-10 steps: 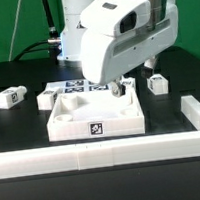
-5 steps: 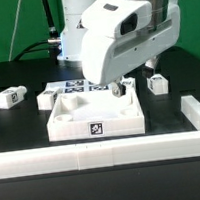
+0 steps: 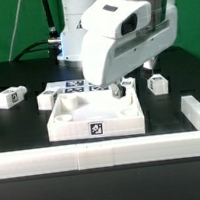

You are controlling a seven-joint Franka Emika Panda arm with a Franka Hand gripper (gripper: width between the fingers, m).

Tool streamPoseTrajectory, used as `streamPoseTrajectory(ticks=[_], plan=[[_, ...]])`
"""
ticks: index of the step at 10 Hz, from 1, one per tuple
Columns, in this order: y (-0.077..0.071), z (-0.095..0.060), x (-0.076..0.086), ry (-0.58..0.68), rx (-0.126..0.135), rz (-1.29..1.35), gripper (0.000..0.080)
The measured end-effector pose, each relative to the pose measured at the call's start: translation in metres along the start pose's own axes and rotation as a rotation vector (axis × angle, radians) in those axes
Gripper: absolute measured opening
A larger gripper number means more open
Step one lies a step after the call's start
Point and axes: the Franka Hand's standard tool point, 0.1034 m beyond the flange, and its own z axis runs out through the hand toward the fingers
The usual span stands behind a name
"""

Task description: Assemble one leg

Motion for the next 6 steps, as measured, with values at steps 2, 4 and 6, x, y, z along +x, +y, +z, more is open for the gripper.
streamPoseTrajectory(ticks=[2,4,6], plan=[[-0.008,0.002,-0.020,0.050,-0.050,-0.106,0.0650],[-0.012,-0.008,-0.025,0.092,-0.104,-0.169,0.0650],[-0.013,-0.005,-0.025,0.090,-0.098,-0.166,0.0650]])
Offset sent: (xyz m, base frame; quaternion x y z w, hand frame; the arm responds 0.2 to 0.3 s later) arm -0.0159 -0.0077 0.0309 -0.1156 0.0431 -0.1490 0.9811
